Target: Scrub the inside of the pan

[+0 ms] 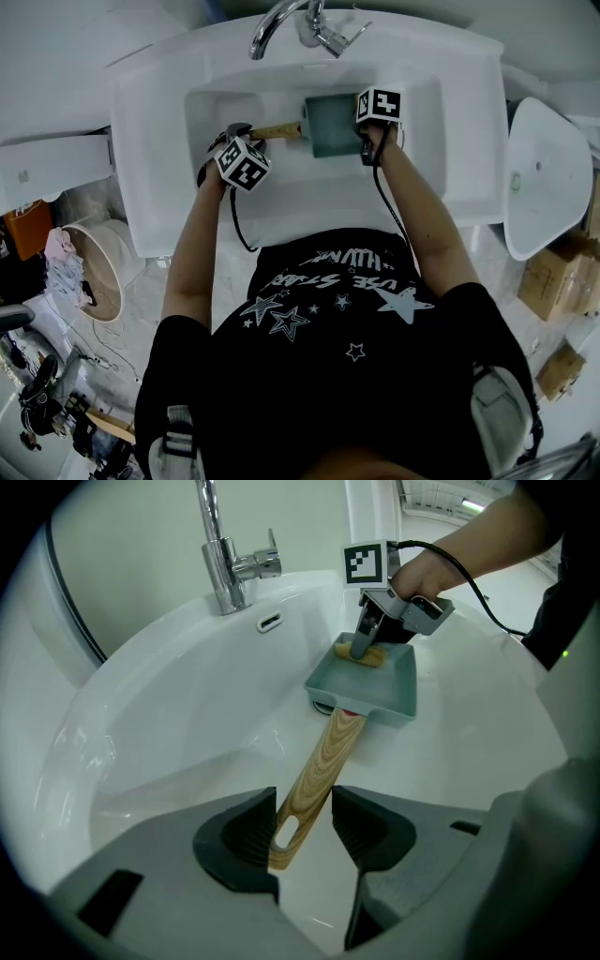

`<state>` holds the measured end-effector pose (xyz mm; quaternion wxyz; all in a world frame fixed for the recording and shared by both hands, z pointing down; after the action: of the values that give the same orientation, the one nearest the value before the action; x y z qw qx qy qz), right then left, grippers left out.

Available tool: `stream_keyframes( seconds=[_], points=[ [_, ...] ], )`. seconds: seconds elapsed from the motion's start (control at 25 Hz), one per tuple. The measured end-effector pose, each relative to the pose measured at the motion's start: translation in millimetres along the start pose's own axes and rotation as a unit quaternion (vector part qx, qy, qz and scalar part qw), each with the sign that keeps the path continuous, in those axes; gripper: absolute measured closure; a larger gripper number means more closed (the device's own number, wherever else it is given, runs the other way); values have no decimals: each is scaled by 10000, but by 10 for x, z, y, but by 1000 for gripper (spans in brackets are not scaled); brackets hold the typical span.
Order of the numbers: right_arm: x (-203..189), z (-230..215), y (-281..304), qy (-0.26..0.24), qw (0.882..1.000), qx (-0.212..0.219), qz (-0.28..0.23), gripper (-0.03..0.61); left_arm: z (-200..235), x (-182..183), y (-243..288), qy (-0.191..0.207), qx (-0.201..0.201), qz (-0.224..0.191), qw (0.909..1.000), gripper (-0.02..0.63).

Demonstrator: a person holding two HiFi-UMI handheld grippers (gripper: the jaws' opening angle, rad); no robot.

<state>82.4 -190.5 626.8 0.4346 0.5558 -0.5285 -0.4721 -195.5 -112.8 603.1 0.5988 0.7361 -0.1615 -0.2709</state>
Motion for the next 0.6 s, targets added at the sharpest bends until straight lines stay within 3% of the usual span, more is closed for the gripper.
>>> stream_keyframes(
  seconds=[0.28, 0.6],
  points=[
    [-25, 26, 4, -16, 9999, 155, 54, 432, -4, -4, 22, 15, 13, 23, 10000, 422],
    [-184, 687, -15, -609, 9907, 1198, 236, 433, 16, -5, 31, -14, -22, 54, 10000, 422]
  ],
)
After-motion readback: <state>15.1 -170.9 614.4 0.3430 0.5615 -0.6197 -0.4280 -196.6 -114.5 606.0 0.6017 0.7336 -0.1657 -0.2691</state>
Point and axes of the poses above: the fingertips, and each gripper's own axes: y forward along the fingers, z to its left, x out of its top, the point moved 5 cm from there along -y, backward along the fingers, and after that the axes turned 10 degrees about z, right-handed, at the moved point
